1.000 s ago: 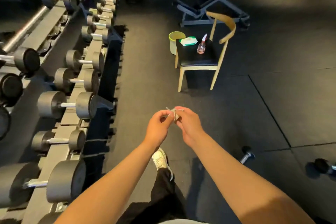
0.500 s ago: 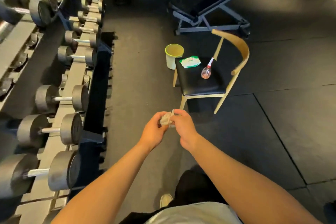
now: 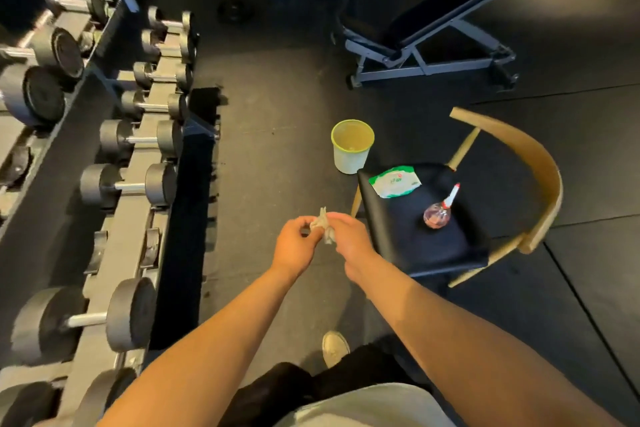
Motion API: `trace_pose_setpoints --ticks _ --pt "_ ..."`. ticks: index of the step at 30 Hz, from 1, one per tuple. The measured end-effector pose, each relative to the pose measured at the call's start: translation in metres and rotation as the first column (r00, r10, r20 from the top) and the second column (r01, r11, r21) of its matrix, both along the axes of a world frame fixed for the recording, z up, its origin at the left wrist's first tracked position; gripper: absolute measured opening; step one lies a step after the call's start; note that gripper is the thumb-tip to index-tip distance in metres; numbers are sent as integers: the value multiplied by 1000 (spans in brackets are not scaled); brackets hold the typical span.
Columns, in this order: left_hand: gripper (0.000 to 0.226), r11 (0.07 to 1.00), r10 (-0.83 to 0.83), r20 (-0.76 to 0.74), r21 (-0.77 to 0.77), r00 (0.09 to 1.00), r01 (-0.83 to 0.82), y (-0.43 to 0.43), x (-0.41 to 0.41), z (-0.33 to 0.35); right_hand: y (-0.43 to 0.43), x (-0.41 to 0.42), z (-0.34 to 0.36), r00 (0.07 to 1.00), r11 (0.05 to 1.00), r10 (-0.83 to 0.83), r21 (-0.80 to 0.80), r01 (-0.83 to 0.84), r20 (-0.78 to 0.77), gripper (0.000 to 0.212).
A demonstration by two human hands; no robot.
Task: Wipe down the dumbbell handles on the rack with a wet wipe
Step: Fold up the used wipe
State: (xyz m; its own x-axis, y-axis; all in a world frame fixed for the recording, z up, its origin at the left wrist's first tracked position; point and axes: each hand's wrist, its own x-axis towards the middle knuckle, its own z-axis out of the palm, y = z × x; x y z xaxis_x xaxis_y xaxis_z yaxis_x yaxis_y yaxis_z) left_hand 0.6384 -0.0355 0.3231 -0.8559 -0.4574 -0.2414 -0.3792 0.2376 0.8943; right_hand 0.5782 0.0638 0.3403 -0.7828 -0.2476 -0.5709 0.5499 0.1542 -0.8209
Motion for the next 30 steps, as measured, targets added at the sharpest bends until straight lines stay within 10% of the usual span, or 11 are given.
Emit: trace_pose_setpoints --ticks 17,30 --pt "18 975 -218 142 83 966 207 -271 -385 -26 -255 -359 -27 967 951 -252 180 252 -27 29" --pt "22 863 -473 287 -38 833 503 -307 -681 -90 -288 -610 -90 865 804 -502 373 464 8 28"
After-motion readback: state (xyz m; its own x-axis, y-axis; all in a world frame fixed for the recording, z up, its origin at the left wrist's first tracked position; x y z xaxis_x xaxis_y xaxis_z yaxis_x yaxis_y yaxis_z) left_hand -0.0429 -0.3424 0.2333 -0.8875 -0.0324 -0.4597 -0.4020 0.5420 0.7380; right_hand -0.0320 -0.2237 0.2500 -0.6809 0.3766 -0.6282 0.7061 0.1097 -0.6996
